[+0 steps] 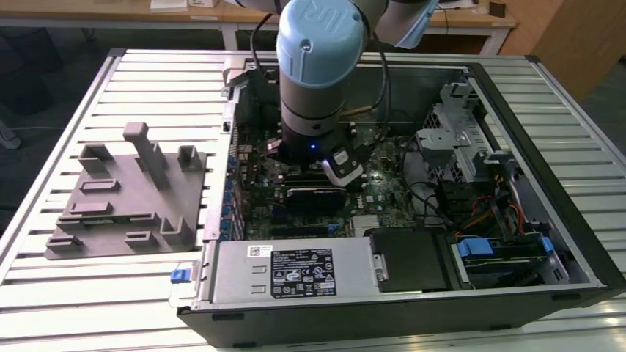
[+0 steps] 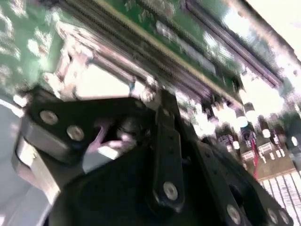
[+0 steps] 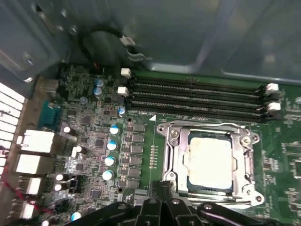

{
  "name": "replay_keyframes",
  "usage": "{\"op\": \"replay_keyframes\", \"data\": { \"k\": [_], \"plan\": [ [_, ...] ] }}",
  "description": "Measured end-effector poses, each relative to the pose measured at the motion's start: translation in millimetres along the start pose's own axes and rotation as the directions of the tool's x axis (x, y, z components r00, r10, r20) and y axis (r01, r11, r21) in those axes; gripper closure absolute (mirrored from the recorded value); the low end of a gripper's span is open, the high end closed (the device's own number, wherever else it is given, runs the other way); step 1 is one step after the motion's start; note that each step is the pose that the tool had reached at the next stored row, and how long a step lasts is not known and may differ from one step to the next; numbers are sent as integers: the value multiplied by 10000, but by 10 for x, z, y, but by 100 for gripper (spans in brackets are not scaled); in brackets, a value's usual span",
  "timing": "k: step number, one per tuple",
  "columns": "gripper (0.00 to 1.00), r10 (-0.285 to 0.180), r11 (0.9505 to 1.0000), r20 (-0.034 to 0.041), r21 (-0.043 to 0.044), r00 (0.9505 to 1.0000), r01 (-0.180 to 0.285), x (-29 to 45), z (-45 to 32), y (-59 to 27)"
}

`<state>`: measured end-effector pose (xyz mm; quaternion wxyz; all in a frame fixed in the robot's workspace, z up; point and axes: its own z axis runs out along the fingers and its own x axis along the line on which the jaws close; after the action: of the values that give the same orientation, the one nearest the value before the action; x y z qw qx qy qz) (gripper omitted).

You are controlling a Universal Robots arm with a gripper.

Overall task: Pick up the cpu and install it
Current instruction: 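Install the second cpu locking lever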

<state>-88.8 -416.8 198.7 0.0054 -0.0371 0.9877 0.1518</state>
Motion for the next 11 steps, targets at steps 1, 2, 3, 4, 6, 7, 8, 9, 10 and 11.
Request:
{"op": "replay_keyframes", "data": {
  "k": [1,2,3,4,6,7,8,9,10,11],
  "plan": [
    [89,0,10000,1,-1,10000,0,-1,-27,9],
    [89,0,10000,-1,2,10000,0,-1,-53,17],
    [89,0,10000,-2,4,10000,0,-2,-78,24],
    [89,0,10000,-1,3,10000,0,-2,-95,30],
    [89,0,10000,-1,2,10000,0,-2,-120,38],
    [89,0,10000,-1,3,10000,0,-3,-132,41],
    [89,0,10000,-1,2,10000,0,-3,-142,45],
    [89,0,10000,0,1,10000,0,-3,-153,48],
    [89,0,10000,-1,3,10000,0,-3,-163,51],
    [89,1,10000,-1,3,10000,-1,-4,-174,55]
  ]
}}
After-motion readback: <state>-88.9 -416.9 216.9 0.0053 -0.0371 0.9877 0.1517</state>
